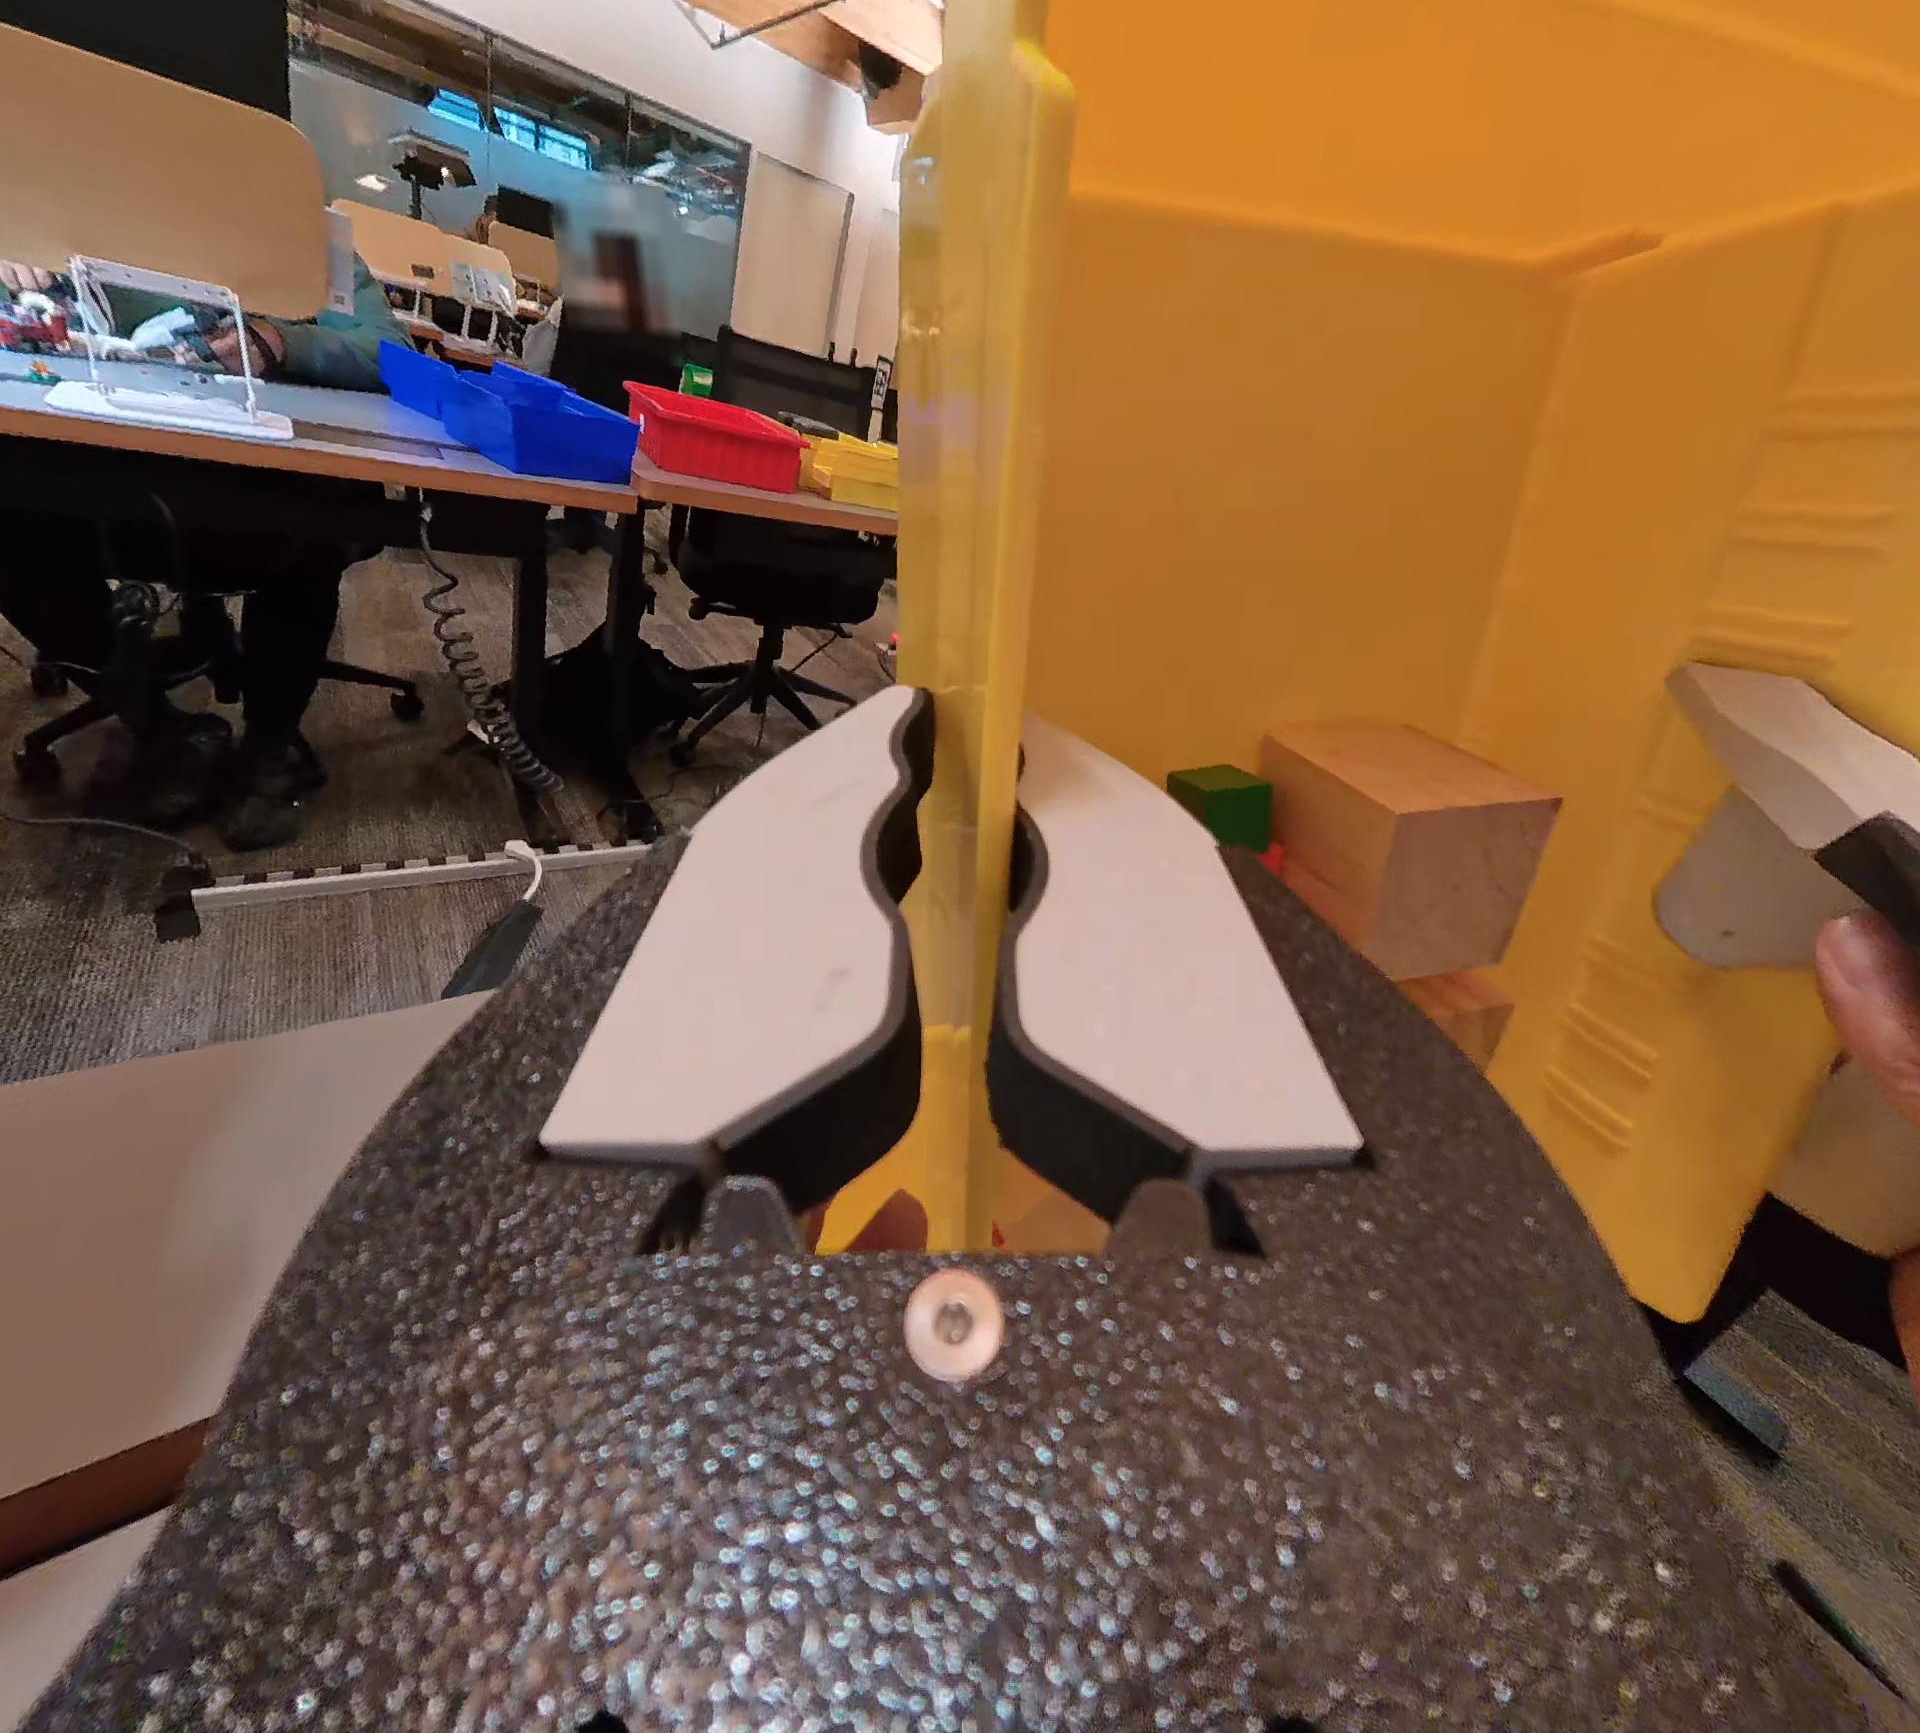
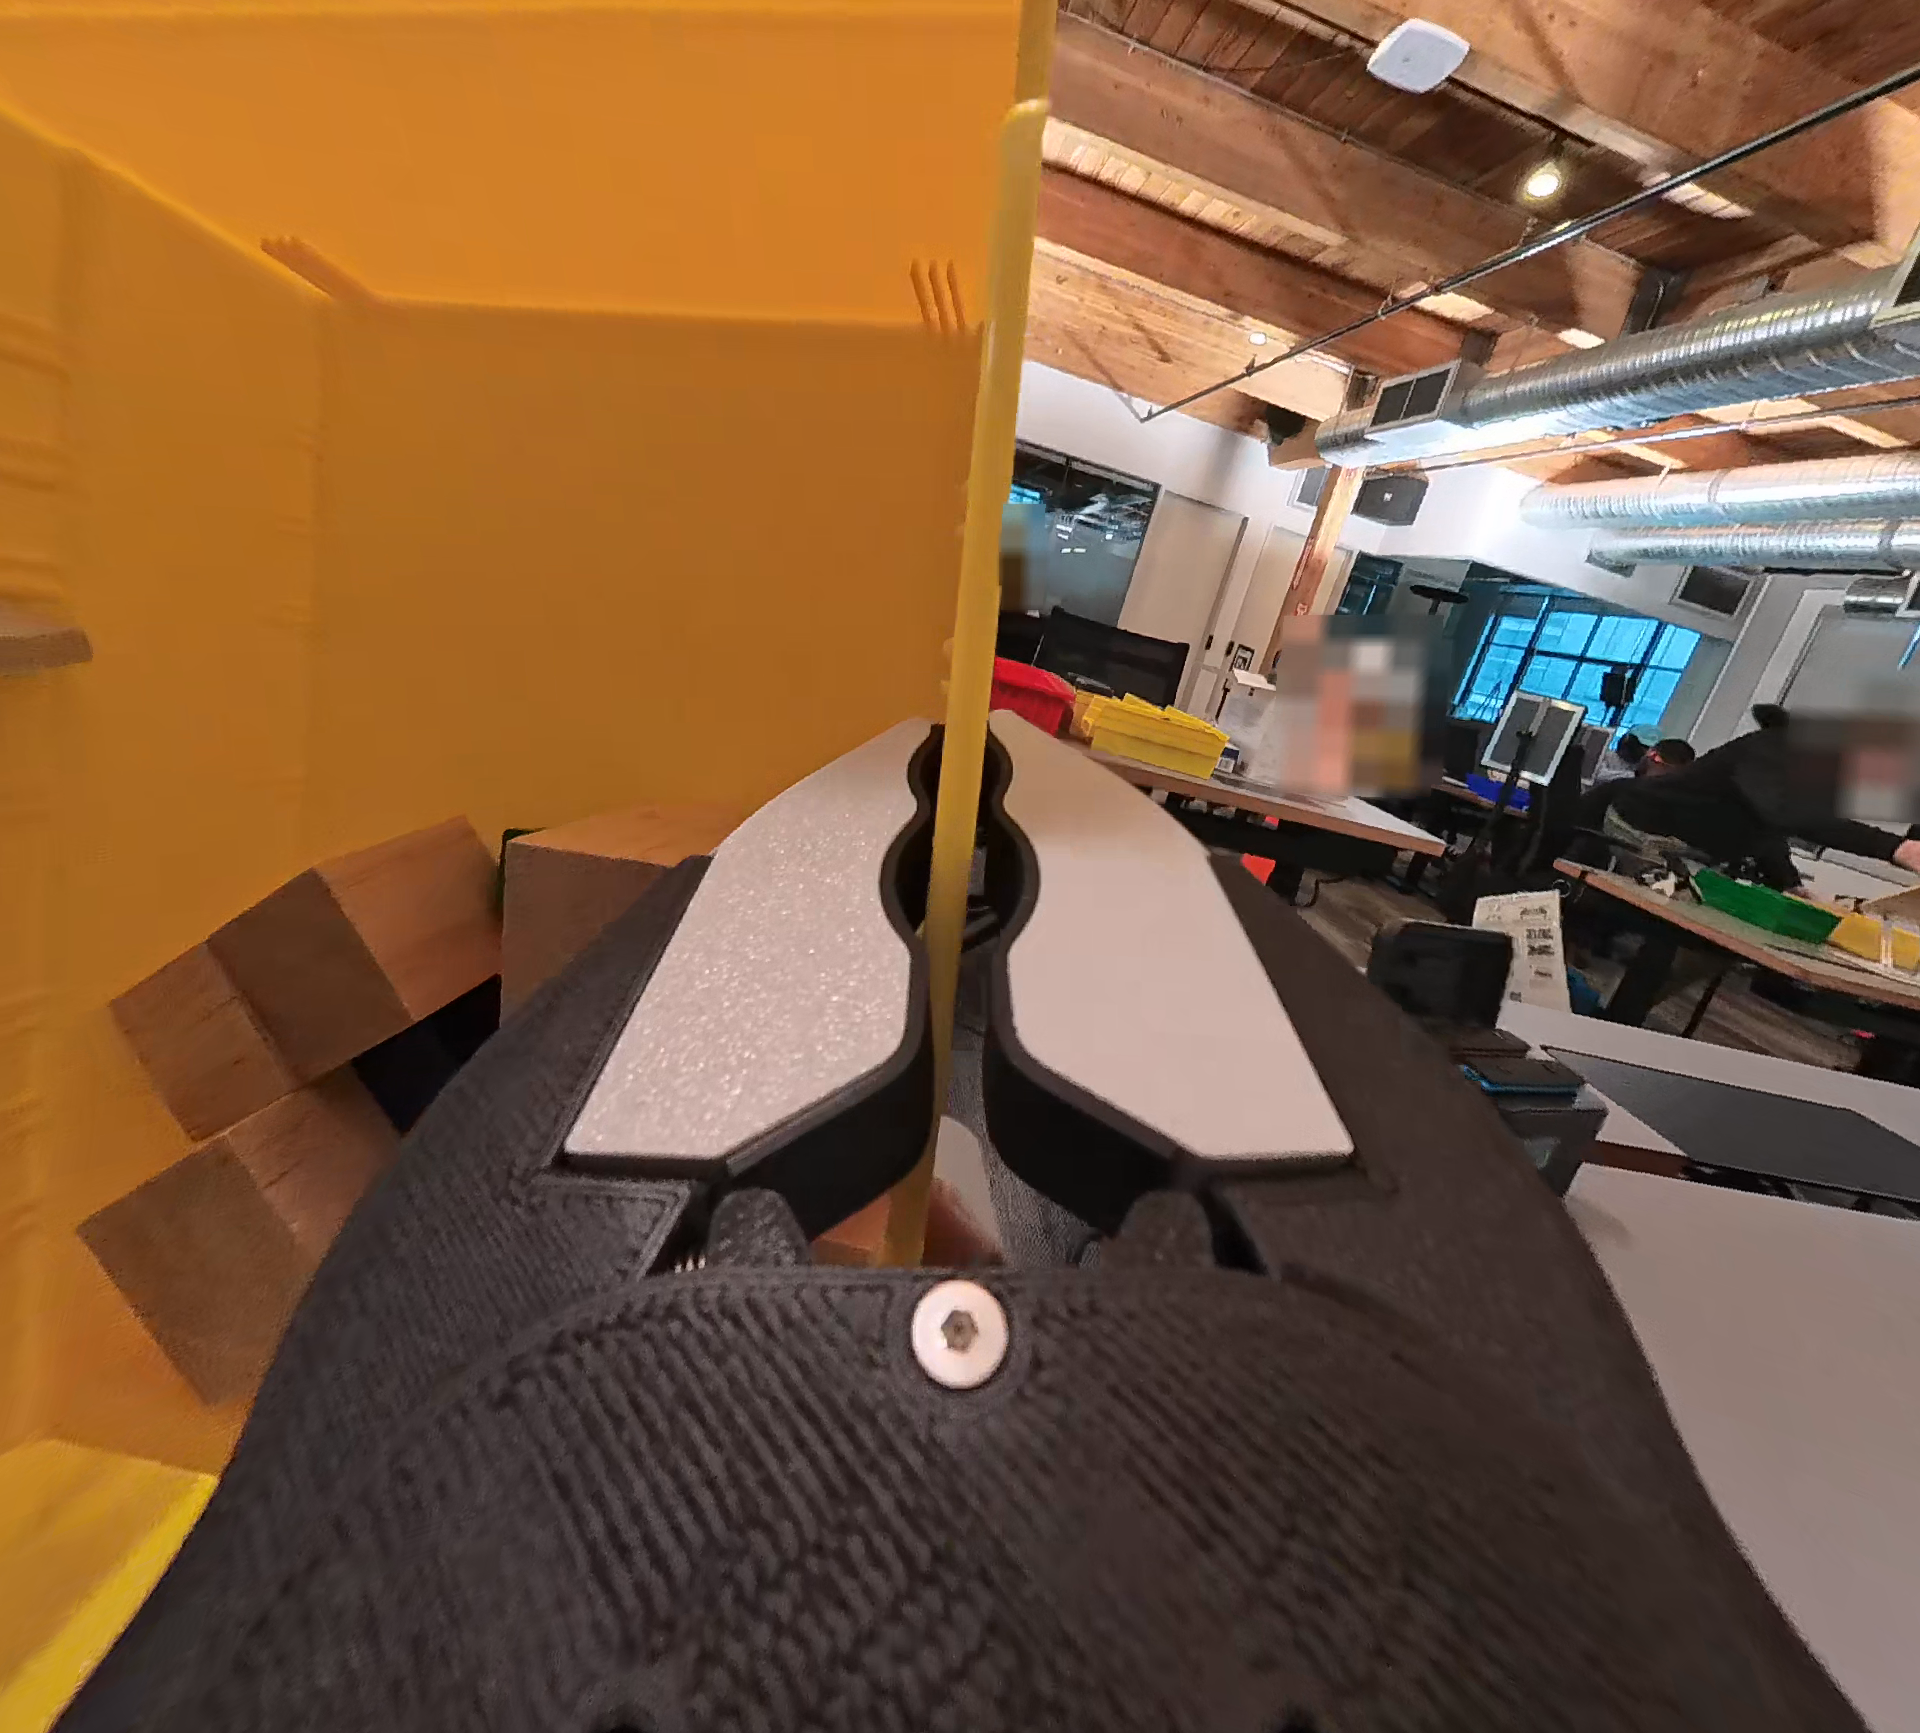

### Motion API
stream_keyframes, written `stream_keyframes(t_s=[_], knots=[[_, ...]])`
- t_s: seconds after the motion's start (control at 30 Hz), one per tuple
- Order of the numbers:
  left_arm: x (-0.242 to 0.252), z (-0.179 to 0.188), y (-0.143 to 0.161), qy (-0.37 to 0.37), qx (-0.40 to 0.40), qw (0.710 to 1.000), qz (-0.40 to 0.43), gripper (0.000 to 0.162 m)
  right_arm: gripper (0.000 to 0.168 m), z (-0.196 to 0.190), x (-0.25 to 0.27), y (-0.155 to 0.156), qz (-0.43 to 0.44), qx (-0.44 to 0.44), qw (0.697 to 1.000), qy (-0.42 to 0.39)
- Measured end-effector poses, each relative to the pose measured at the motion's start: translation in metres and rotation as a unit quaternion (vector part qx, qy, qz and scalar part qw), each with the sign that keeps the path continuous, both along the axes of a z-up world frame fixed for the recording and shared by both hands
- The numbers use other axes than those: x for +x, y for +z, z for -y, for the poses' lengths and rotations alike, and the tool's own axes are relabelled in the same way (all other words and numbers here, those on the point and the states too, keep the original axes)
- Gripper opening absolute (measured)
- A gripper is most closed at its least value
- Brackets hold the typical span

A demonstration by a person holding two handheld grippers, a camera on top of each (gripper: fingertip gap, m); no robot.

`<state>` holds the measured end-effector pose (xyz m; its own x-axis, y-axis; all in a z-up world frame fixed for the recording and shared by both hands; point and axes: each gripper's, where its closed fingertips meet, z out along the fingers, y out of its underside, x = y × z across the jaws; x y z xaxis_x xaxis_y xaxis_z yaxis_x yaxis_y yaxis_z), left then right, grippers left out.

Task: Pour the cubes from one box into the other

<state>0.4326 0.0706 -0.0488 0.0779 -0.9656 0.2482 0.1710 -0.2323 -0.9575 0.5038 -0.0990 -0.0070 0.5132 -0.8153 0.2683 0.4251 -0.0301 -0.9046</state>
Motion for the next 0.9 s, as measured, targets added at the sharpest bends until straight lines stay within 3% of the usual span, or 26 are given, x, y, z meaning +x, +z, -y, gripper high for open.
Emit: stream_keyframes(t_s=[0.2, 0.63, 0.9], knots=[[-0.005, 0.006, 0.006, -0.003, 0.009, 1.0, 0.023, 0.01, 0.005, 0.005, -0.005, 0.005, 0.026, 0.014, 1.0, 0.002], [-0.005, 0.0, -0.011, 0.006, -0.001, 1.0, -0.006, 0.011, 0.003, -0.005, 0.001, -0.005, 0.029, -0.016, 0.999, -0.013], [-0.011, -0.001, 0.006, -0.001, 0.015, 1.0, 0.015, 0.012, 0.003, -0.005, -0.006, 0.012, 0.055, -0.006, 0.998, -0.013]])
